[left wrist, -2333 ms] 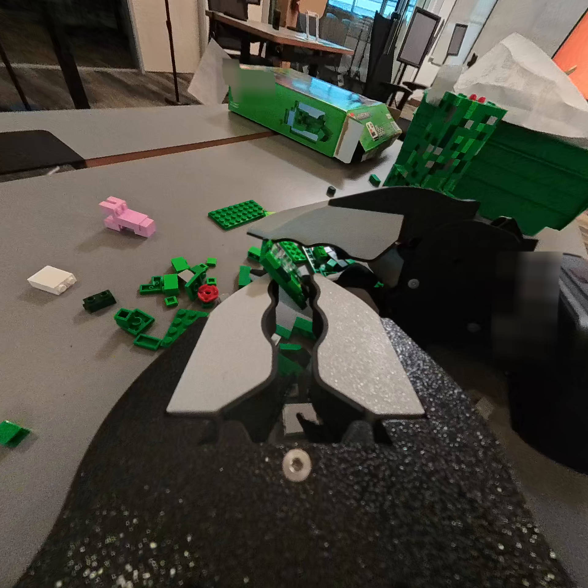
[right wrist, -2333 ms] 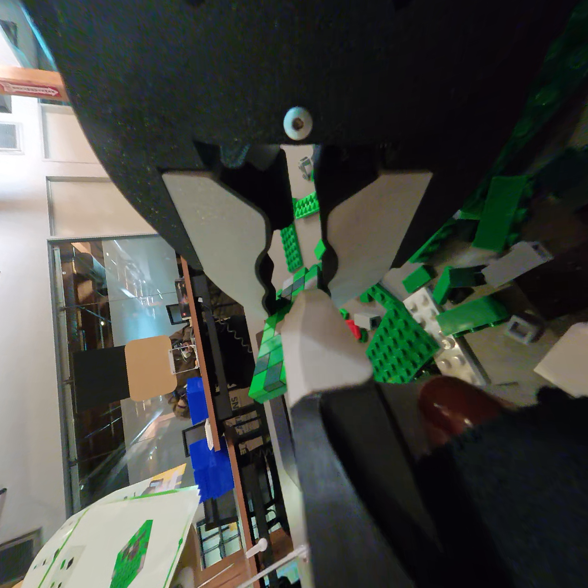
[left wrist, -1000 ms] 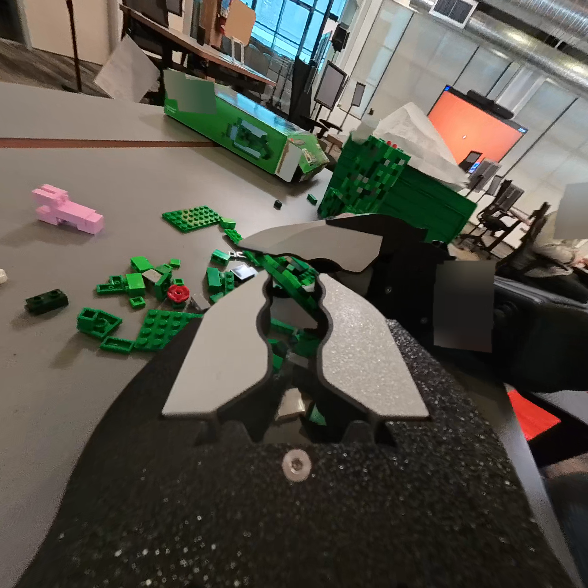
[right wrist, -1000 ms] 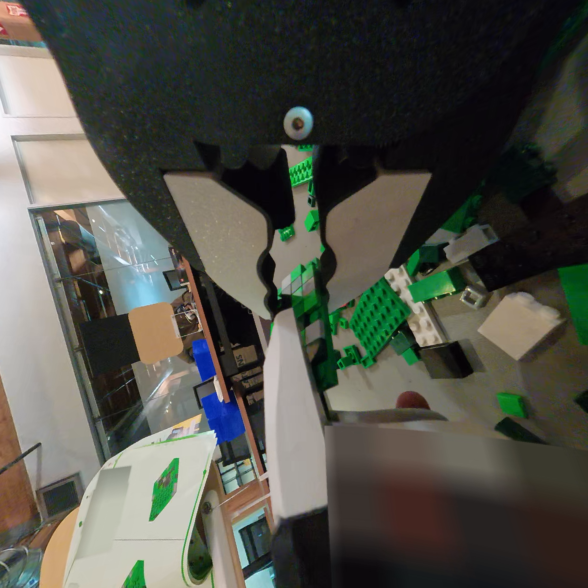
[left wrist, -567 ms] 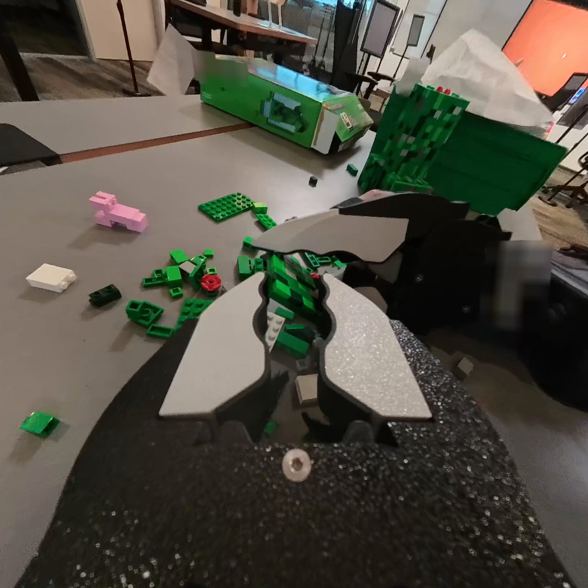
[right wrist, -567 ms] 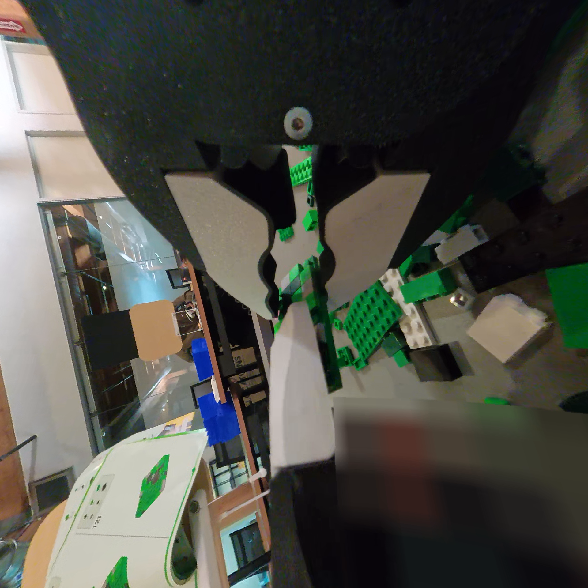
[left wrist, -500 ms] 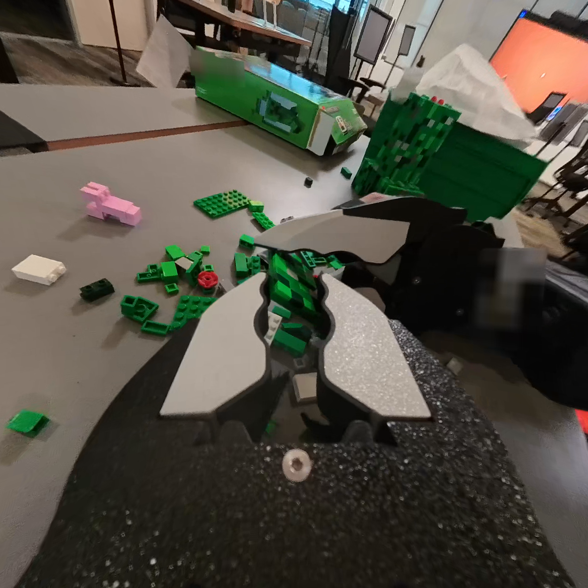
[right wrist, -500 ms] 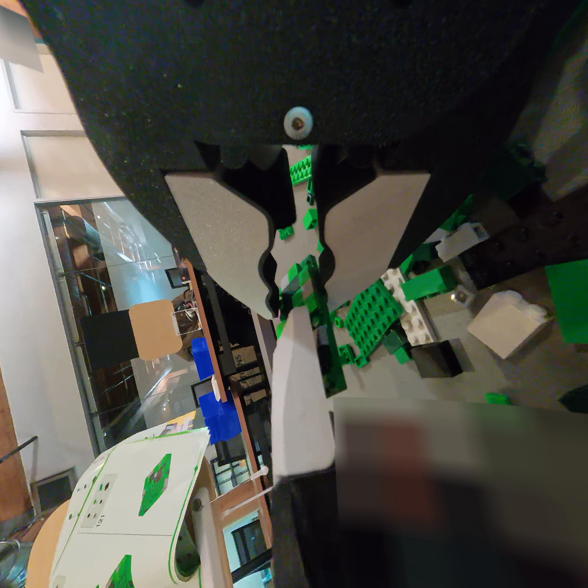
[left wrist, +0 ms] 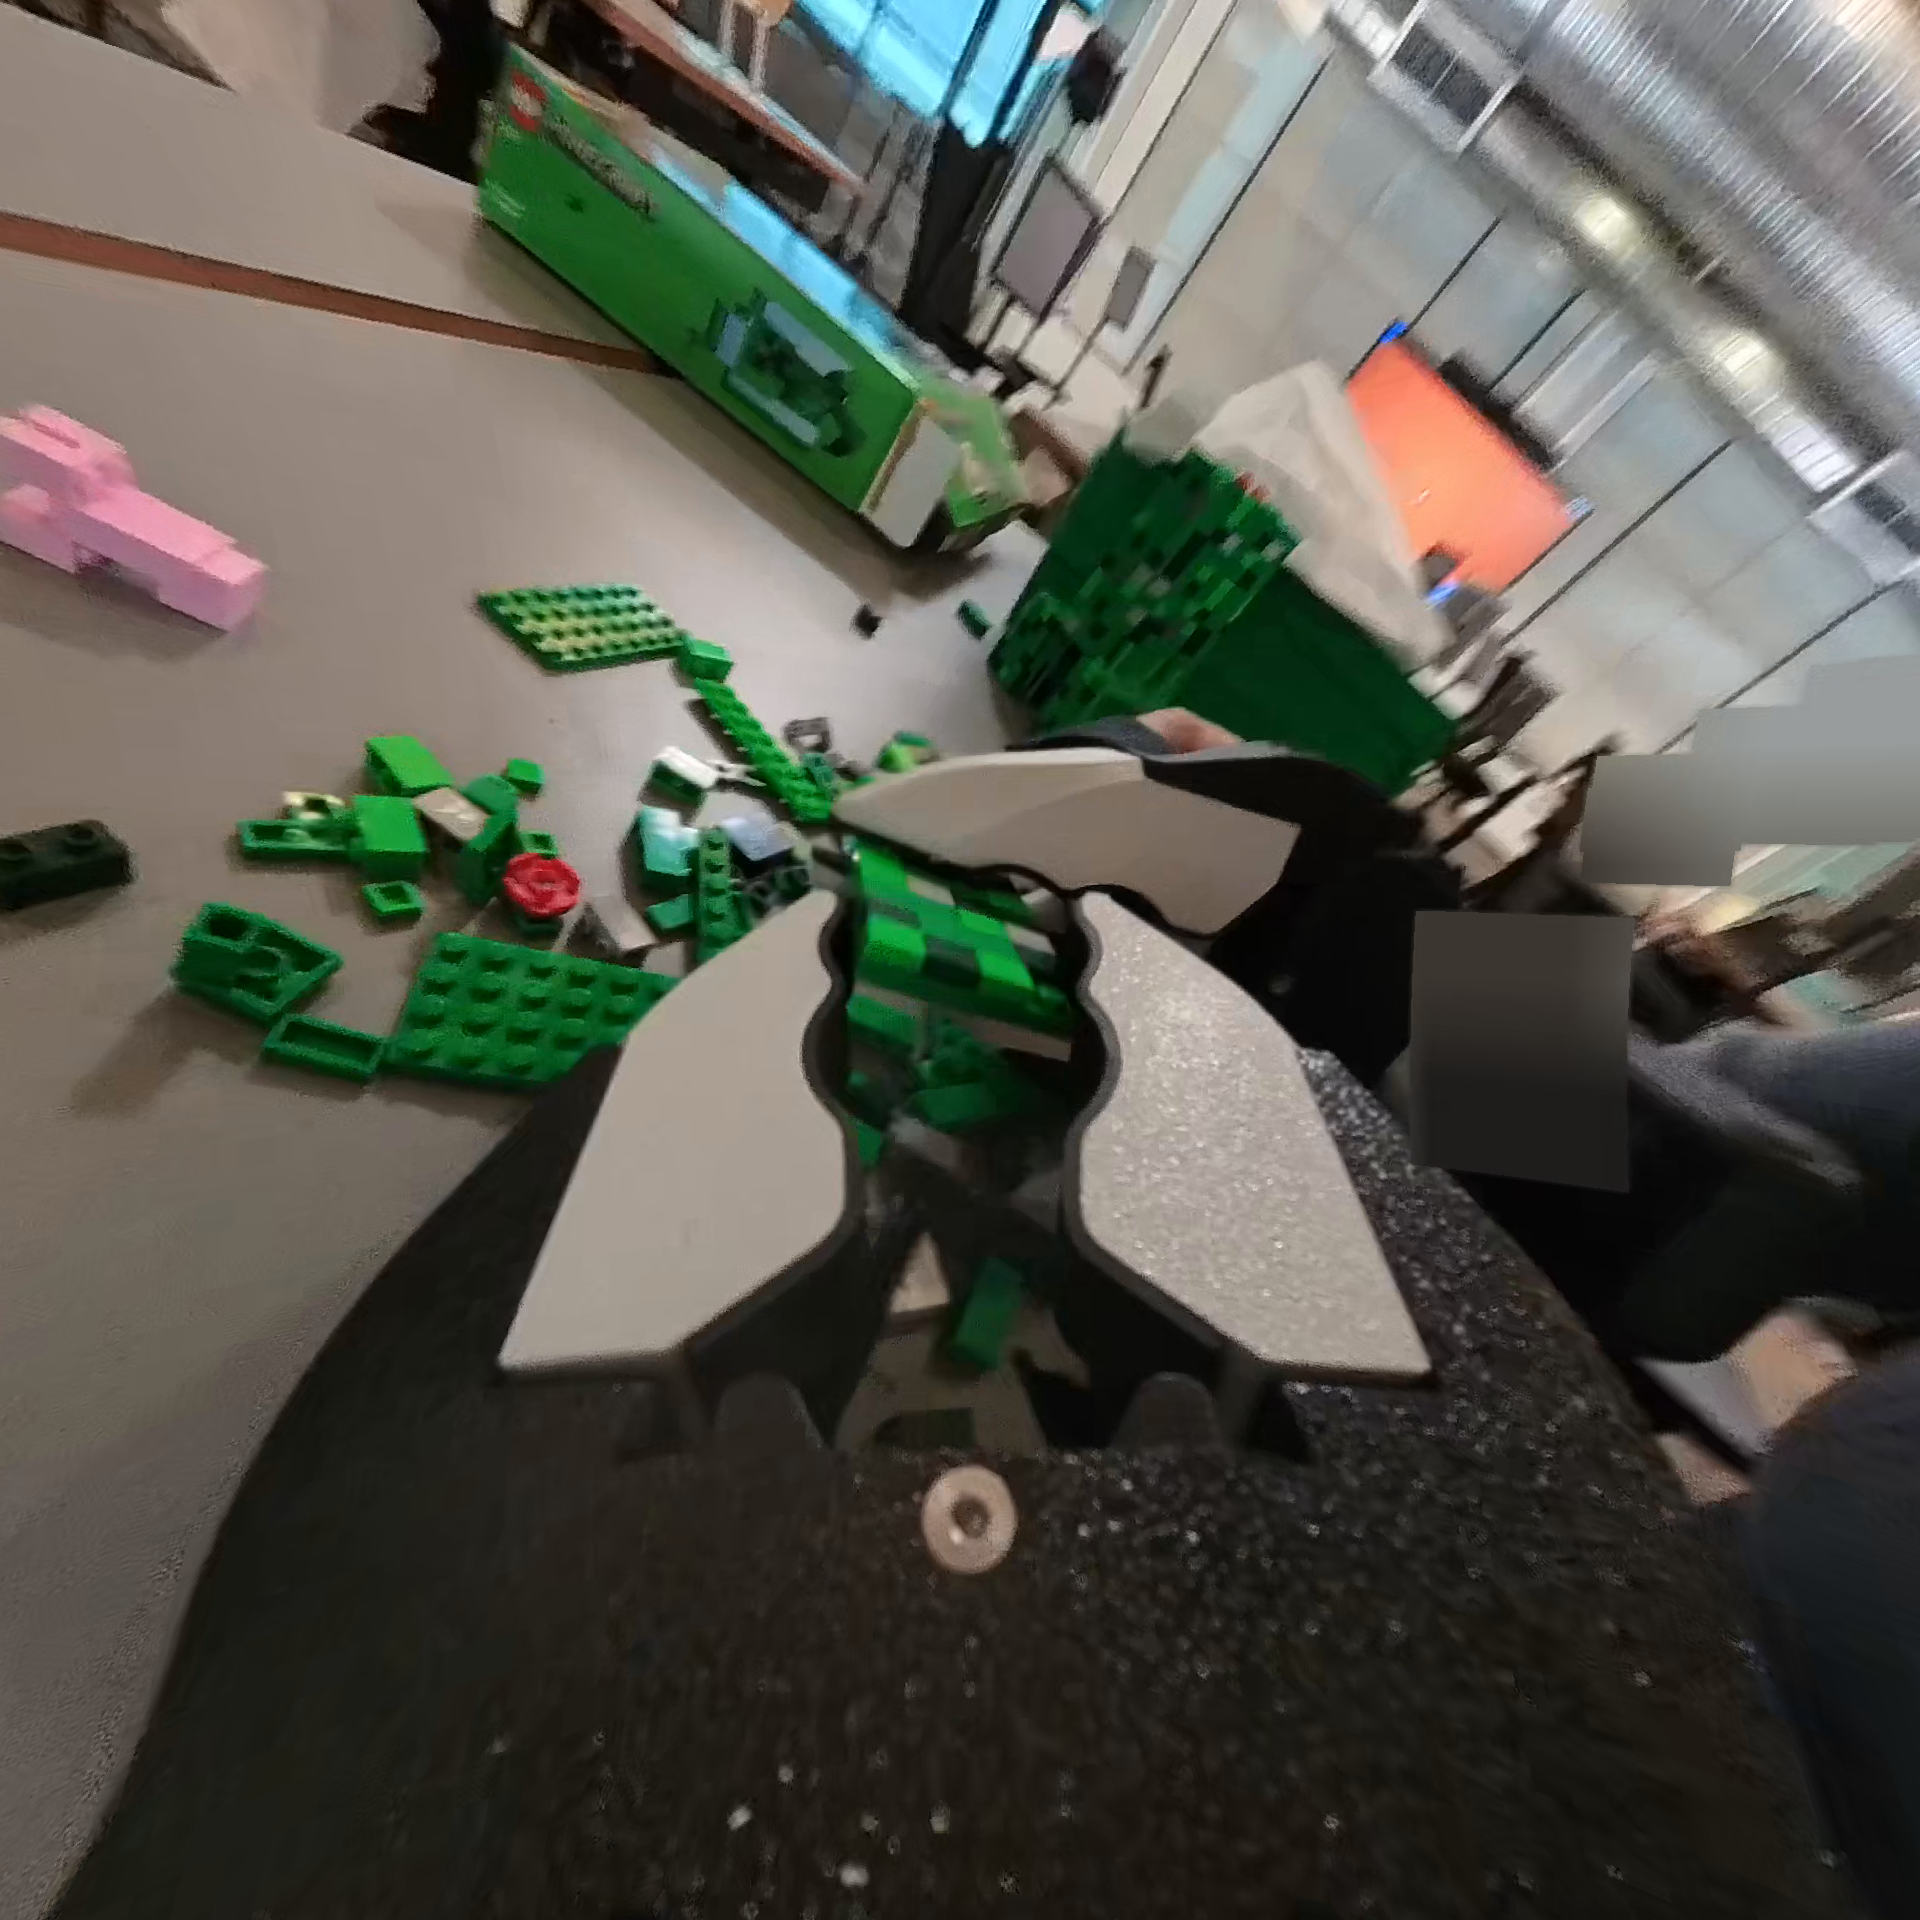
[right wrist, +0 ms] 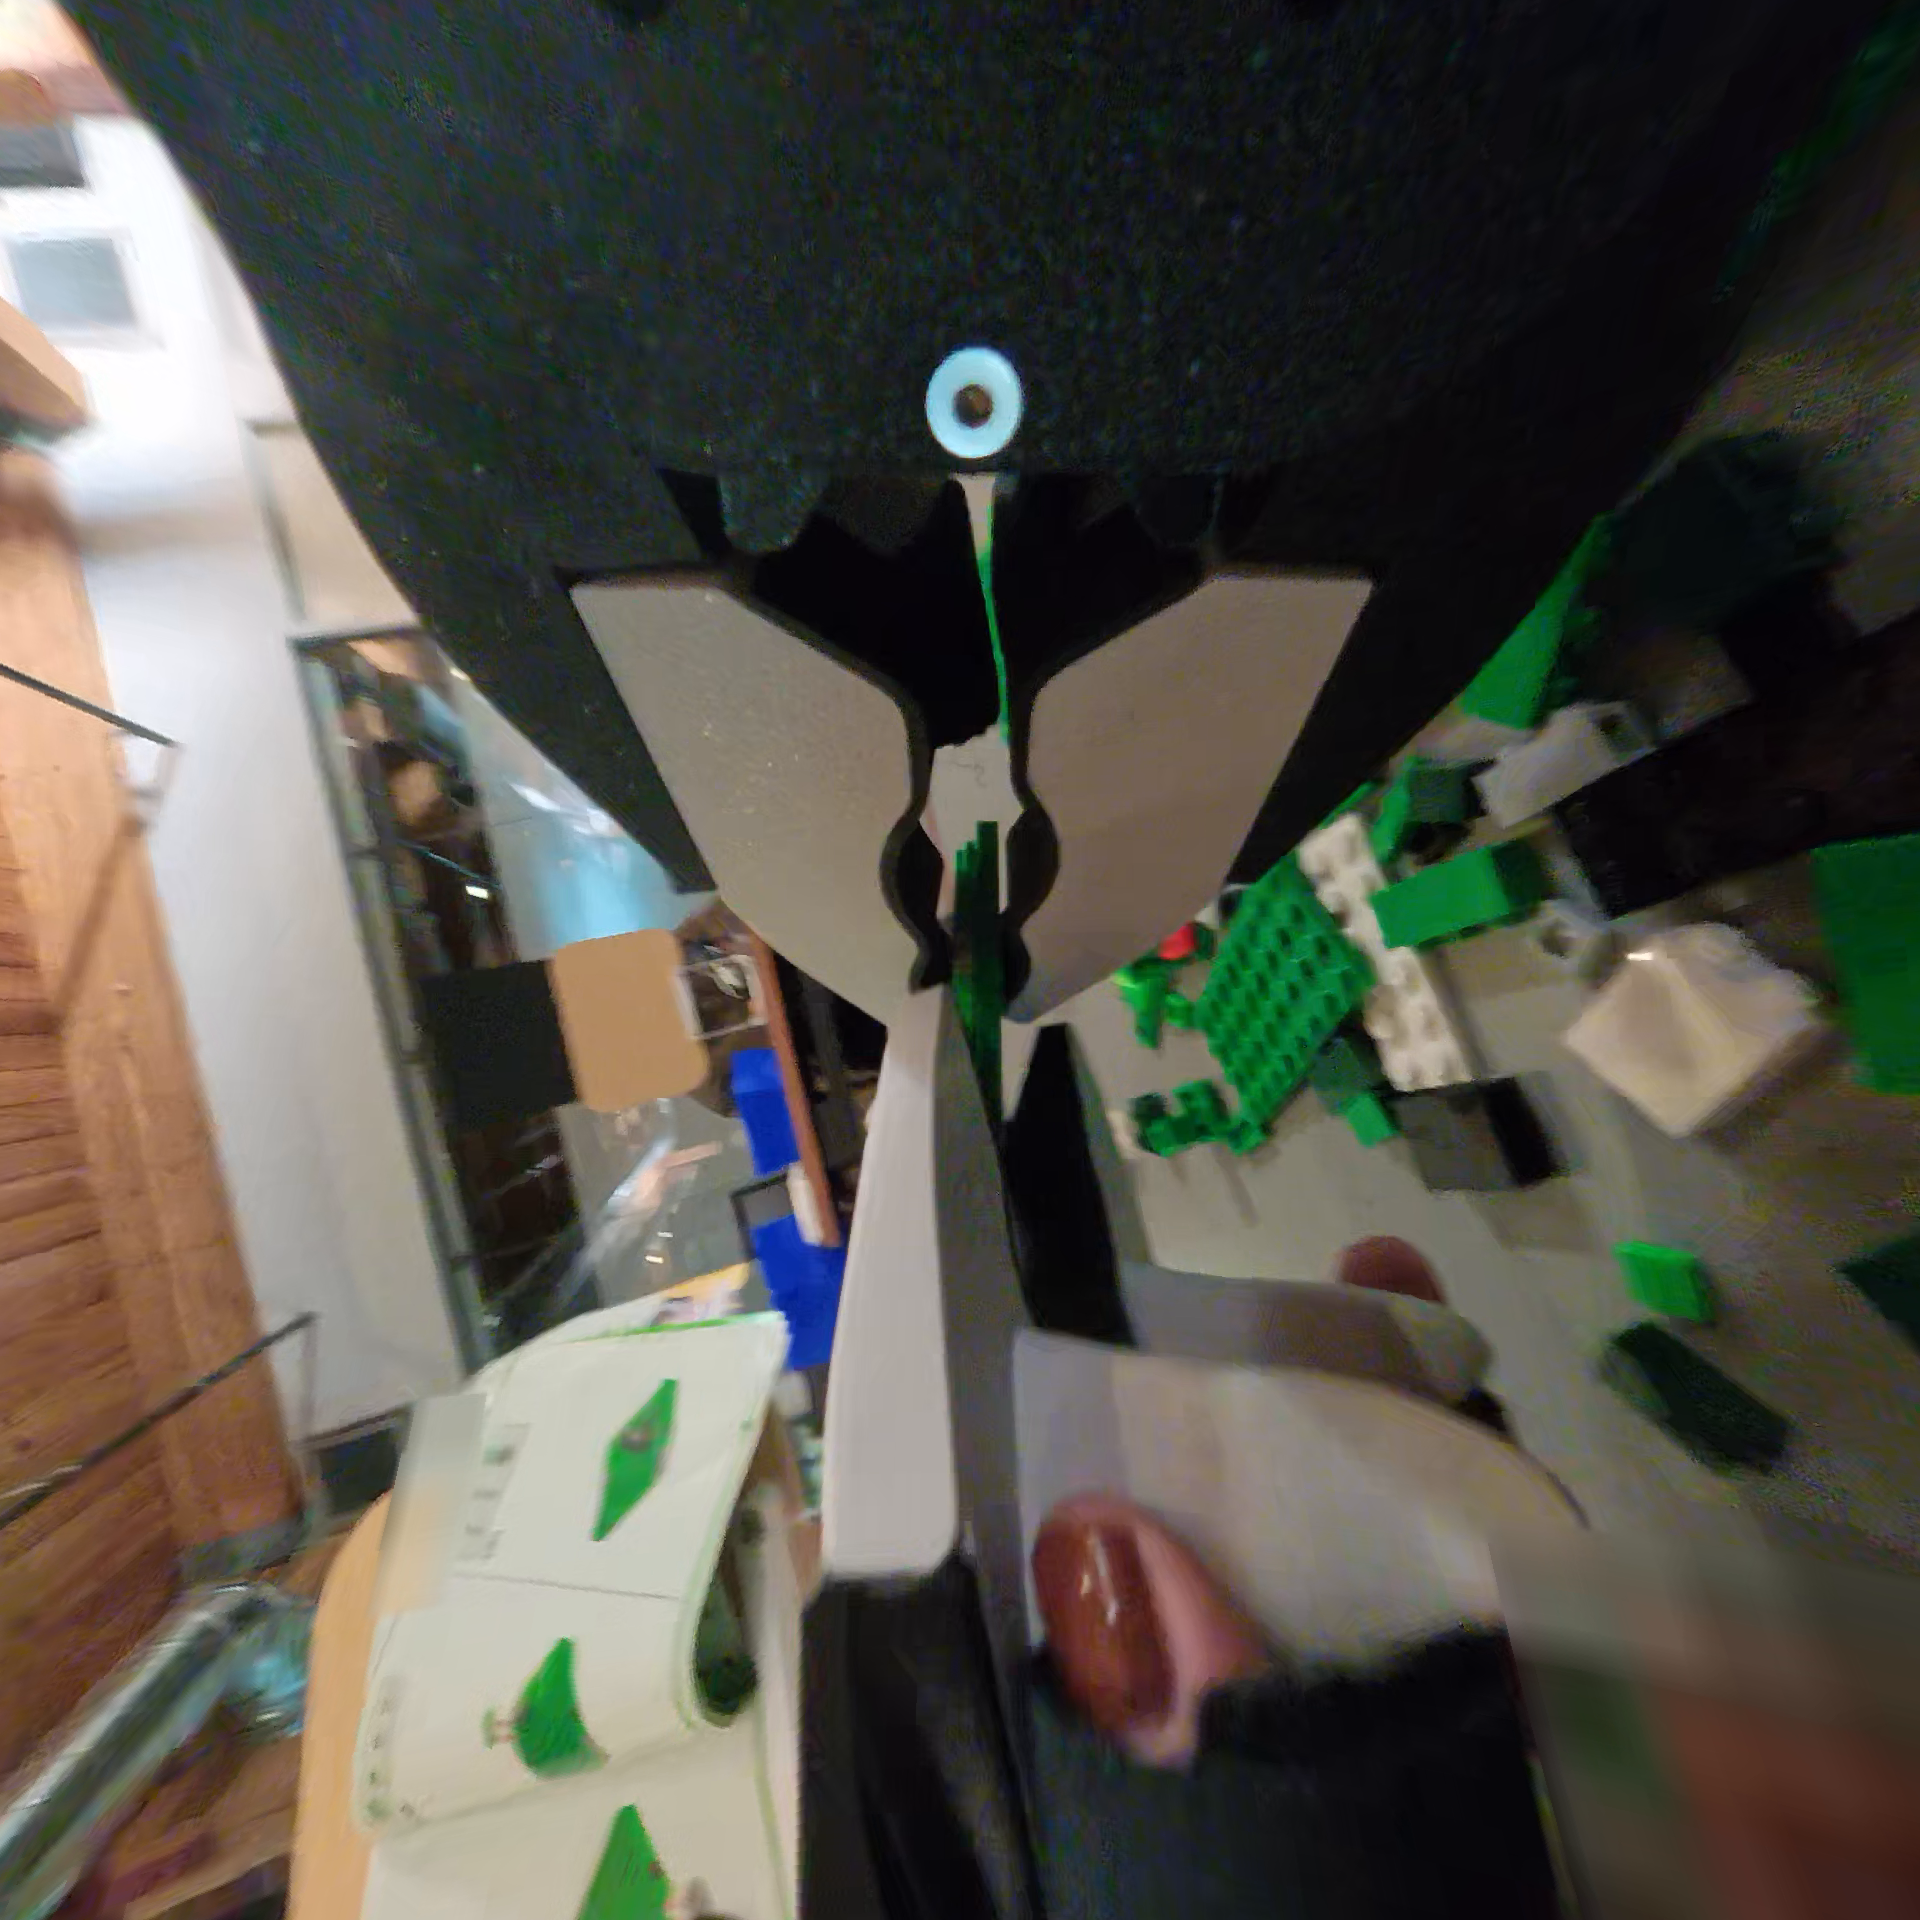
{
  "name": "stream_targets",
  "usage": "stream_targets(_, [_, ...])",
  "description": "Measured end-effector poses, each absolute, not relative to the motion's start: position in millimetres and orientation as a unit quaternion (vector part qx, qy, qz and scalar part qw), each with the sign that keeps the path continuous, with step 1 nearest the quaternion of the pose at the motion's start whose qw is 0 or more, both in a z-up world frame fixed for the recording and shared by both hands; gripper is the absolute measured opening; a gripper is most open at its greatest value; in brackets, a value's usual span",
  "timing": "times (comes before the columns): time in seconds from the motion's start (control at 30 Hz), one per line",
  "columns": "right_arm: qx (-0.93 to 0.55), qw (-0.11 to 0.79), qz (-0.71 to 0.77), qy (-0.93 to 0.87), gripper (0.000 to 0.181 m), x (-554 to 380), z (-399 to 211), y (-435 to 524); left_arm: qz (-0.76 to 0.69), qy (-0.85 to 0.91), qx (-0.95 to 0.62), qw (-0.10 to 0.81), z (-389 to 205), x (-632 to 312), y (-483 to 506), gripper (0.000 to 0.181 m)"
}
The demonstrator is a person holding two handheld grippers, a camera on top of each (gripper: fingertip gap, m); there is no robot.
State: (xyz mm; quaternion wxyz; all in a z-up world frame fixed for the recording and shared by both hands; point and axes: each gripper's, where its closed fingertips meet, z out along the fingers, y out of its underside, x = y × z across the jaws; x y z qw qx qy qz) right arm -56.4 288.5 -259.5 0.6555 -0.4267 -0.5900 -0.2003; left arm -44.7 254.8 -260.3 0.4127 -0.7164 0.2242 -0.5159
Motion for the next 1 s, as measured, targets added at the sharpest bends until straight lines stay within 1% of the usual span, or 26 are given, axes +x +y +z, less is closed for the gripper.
stream_targets(0.03, [-0.417,0.661,-0.226,-0.581,0.007,-53.8,-253.8,290.3,-0.549,0.206,-0.707,0.396,-255.9,-44.9,253.1,0.040])
stream_targets(0.07, [-0.405,0.665,-0.248,-0.576,0.006,-52.1,-249.8,291.1,-0.576,0.186,-0.699,0.381,-252.9,-46.0,253.2,0.046])
stream_targets(0.1, [-0.393,0.667,-0.264,-0.576,0.006,-51.8,-248.2,291.0,-0.593,0.173,-0.694,0.370,-251.8,-47.4,253.6,0.043])
stream_targets(0.13, [-0.388,0.663,-0.278,-0.577,0.006,-51.4,-249.0,291.9,-0.603,0.168,-0.688,0.366,-251.2,-48.7,253.9,0.037])
stream_targets(0.17, [-0.385,0.658,-0.287,-0.579,0.007,-51.4,-250.4,293.0,-0.608,0.166,-0.684,0.368,-249.9,-49.5,253.8,0.026])
stream_targets(0.2, [-0.382,0.660,-0.292,-0.578,0.006,-51.7,-250.0,293.0,-0.607,0.165,-0.681,0.374,-248.5,-50.4,254.5,0.019])
stream_targets(0.3, [-0.406,0.658,-0.261,-0.578,0.010,-51.3,-252.4,292.4,-0.584,0.172,-0.691,0.389,-249.4,-50.9,256.2,0.017])
stream_targets(0.37, [-0.439,0.652,-0.211,-0.581,0.020,-53.1,-257.1,291.4,-0.553,0.178,-0.706,0.404,-253.2,-52.1,259.3,0.015])
stream_targets(0.4, [-0.457,0.649,-0.189,-0.578,0.034,-53.7,-258.9,291.8,-0.536,0.186,-0.716,0.407,-256.3,-52.6,260.0,0.009])
stream_targets(0.43, [-0.474,0.642,-0.169,-0.578,0.036,-54.3,-261.7,291.9,-0.511,0.195,-0.729,0.412,-261.3,-54.4,262.1,0.006])
stream_targets(0.6, [-0.500,0.625,-0.126,-0.586,0.044,-61.2,-268.4,287.2,-0.459,0.258,-0.746,0.408,-271.0,-47.9,255.0,0.006])
stream_targets(0.67, [-0.504,0.613,-0.126,-0.595,0.039,-63.2,-273.7,285.7,-0.442,0.280,-0.752,0.400,-276.6,-44.0,251.5,0.006])
stream_targets(0.8, [-0.505,0.611,-0.125,-0.597,0.037,-63.5,-273.9,285.8,-0.443,0.274,-0.750,0.408,-276.0,-44.5,252.8,0.006])
stream_targets(0.83, [-0.507,0.608,-0.113,-0.601,0.037,-64.4,-274.8,283.9,-0.449,0.263,-0.748,0.412,-273.6,-44.6,254.8,0.012])
stream_targets(0.87, [-0.506,0.607,-0.105,-0.604,0.037,-65.5,-275.7,282.2,-0.449,0.254,-0.751,0.412,-272.9,-45.9,257.4,0.026])
stream_targets(0.9, [-0.505,0.604,-0.101,-0.609,0.037,-66.6,-277.4,280.9,-0.448,0.256,-0.752,0.410,-273.2,-46.5,258.0,0.030])
stream_targets(0.93, [-0.502,0.598,-0.097,-0.617,0.036,-68.2,-280.3,278.9,-0.451,0.264,-0.750,0.406,-273.2,-46.3,256.3,0.021])
stream_targets(0.97, [-0.502,0.593,-0.096,-0.622,0.037,-68.8,-283.1,278.0,-0.455,0.277,-0.746,0.400,-273.4,-44.7,253.0,0.008])
stream_targets(1.0, [-0.501,0.591,-0.094,-0.626,0.037,-69.0,-285.1,277.7,-0.447,0.281,-0.751,0.396,-276.5,-44.9,252.7,0.007])
